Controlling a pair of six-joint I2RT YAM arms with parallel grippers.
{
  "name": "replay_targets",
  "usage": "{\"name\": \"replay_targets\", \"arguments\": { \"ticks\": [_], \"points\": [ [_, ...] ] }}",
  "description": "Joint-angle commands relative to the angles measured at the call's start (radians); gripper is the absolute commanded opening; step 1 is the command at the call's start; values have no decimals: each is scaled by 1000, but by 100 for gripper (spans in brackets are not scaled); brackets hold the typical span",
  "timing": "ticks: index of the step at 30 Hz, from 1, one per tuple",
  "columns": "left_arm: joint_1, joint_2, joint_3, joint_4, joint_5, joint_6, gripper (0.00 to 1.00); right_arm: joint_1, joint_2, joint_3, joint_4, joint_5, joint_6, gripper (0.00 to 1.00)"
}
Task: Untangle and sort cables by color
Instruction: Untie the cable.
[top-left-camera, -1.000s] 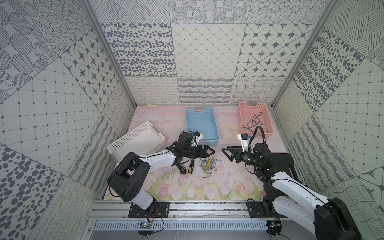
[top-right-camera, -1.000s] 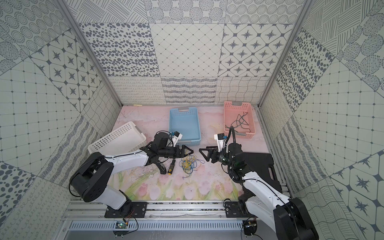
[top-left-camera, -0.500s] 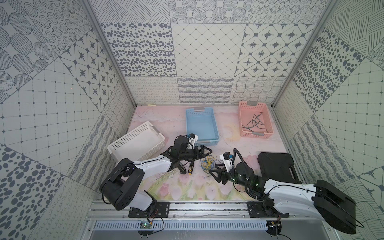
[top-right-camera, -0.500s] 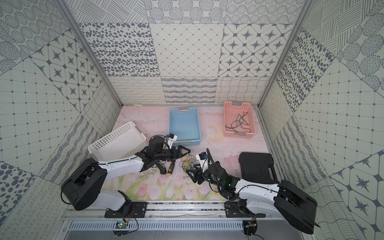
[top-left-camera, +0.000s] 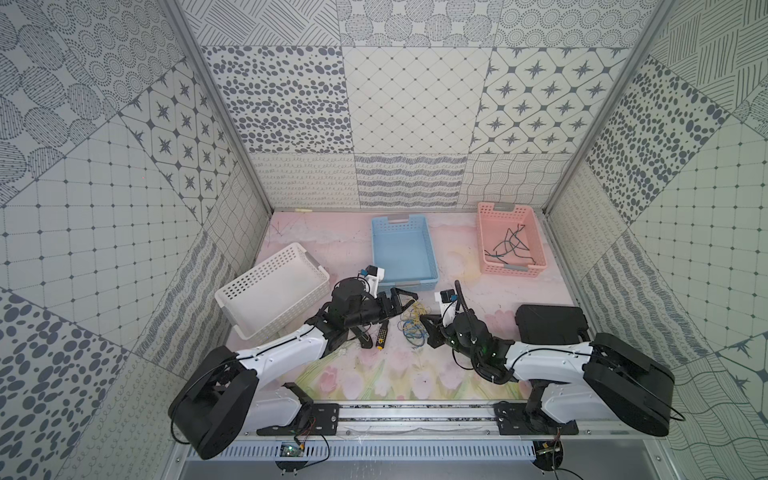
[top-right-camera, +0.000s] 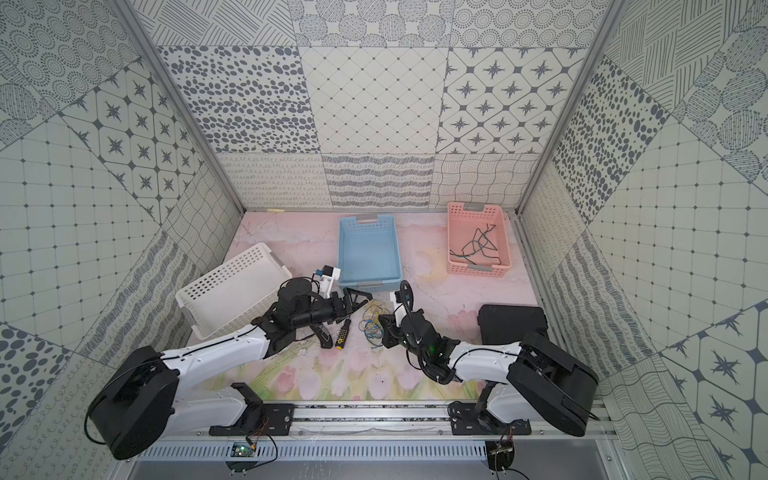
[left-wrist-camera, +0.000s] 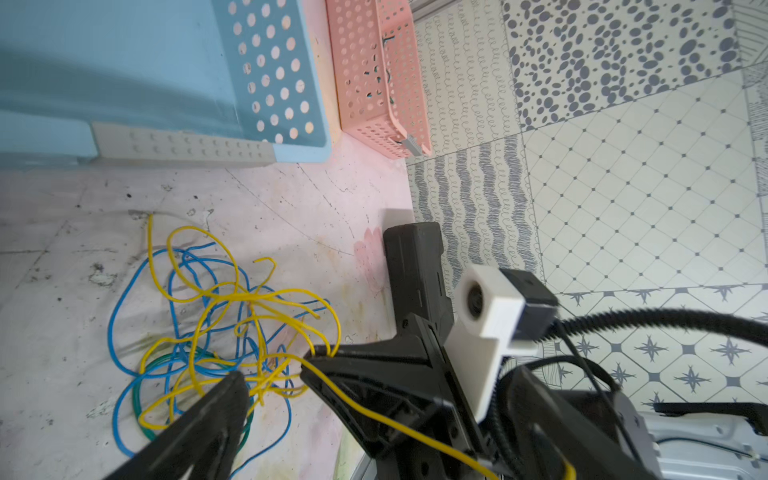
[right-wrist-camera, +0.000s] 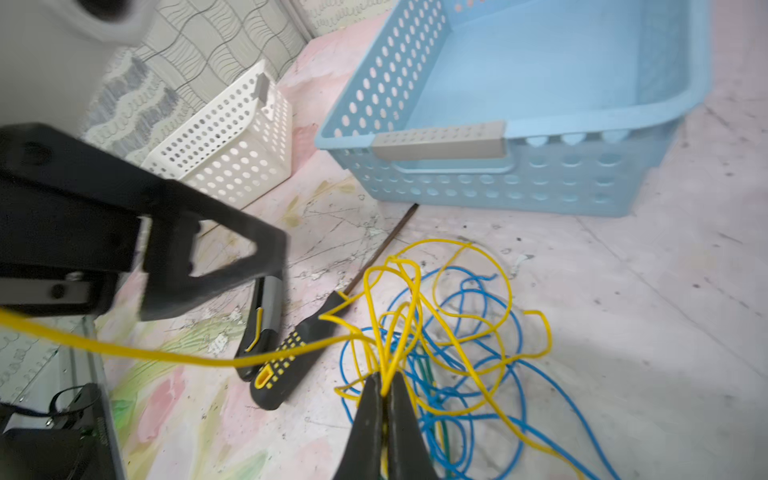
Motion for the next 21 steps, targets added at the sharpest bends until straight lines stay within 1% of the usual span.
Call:
{"name": "replay_targets", "arguments": {
  "ticks": [1,4,6,10,11,13,15,18,19,20,21],
  "points": [
    [11,-152,-14,-115,-142,-6,100,-58,-68,-13,-95,9,23,0],
    [11,-236,-19,-204,-193,29,100,-121,-126,-25,-161,-36,17,0],
    [11,-265,-21,-245,-214,68,100,-134,-163,-26,-202,-47,4,0],
    [8,-249,-4,-325,-225,190,100,-137,-237,-33,-251,-82,-25,0],
    [6,-226,-2,-325,-219,209,100,-138,-254,-33,-257,-109,-39,6],
    [-9,-157,8,-306,-184,242,99,-138,-282,-30,-278,-168,-69,28],
    [-21,-58,18,-234,-112,255,99,-137,-320,-26,-311,-202,-89,46],
    [-20,71,9,-25,16,162,97,-138,-398,-39,-335,-232,-125,64],
    [-20,100,10,27,37,128,96,-138,-422,-48,-325,-249,-143,69],
    [-20,117,14,71,57,98,96,-138,-442,-54,-308,-263,-159,72],
    [-20,122,18,93,59,80,96,-138,-451,-58,-279,-292,-184,74]
  ]
}}
